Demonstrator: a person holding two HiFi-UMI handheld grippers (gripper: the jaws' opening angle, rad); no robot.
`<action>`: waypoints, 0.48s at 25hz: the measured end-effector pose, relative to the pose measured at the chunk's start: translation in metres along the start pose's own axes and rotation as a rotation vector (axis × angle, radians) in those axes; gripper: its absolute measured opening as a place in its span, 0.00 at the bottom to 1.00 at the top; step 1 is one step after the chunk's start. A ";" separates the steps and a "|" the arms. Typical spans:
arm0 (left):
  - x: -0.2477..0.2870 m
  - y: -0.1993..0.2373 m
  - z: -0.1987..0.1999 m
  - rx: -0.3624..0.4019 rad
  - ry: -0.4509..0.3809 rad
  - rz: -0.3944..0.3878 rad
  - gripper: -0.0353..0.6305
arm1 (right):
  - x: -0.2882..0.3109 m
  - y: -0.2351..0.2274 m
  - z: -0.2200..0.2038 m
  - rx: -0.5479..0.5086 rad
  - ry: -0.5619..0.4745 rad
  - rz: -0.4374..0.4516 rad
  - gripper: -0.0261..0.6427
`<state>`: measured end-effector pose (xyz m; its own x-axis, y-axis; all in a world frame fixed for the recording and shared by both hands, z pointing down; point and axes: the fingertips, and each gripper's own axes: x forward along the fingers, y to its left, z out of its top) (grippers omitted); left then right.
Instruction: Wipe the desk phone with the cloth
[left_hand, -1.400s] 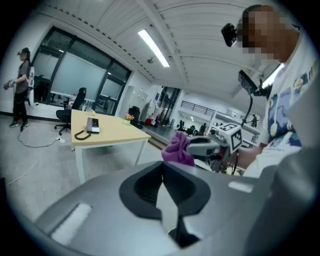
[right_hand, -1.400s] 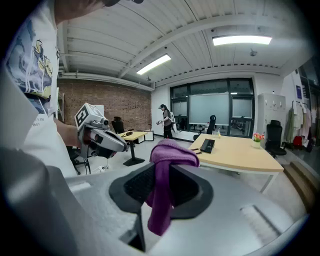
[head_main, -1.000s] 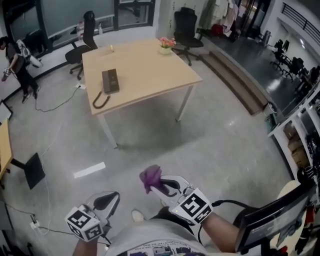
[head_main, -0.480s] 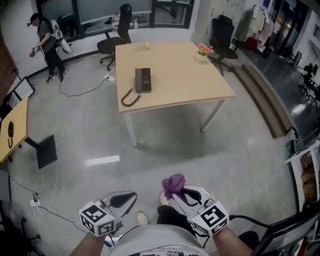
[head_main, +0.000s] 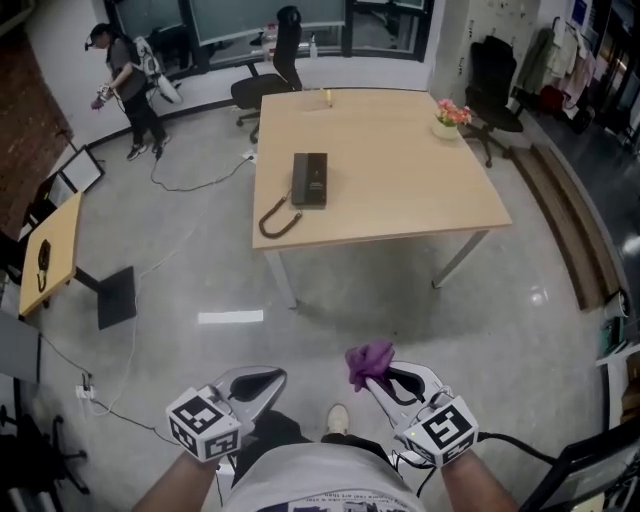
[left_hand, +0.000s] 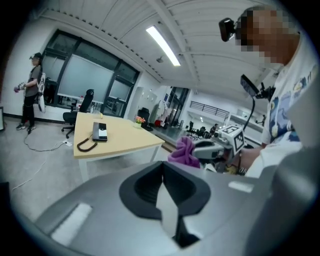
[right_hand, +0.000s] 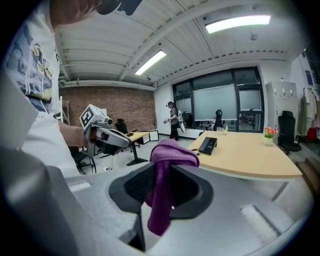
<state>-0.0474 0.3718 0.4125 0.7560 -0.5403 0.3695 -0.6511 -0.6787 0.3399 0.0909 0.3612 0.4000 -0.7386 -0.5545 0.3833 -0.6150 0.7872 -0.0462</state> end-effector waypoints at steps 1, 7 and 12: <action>0.007 0.004 0.004 -0.003 -0.001 0.007 0.06 | 0.002 -0.009 -0.001 0.000 0.009 0.001 0.17; 0.035 0.043 0.025 -0.022 -0.005 0.006 0.09 | 0.031 -0.047 0.003 0.005 0.024 -0.004 0.17; 0.058 0.110 0.044 -0.036 -0.009 -0.020 0.11 | 0.077 -0.077 0.015 -0.010 0.058 -0.056 0.17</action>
<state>-0.0723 0.2443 0.4329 0.7696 -0.5309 0.3547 -0.6375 -0.6711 0.3786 0.0772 0.2536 0.4198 -0.6855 -0.5815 0.4381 -0.6520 0.7581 -0.0140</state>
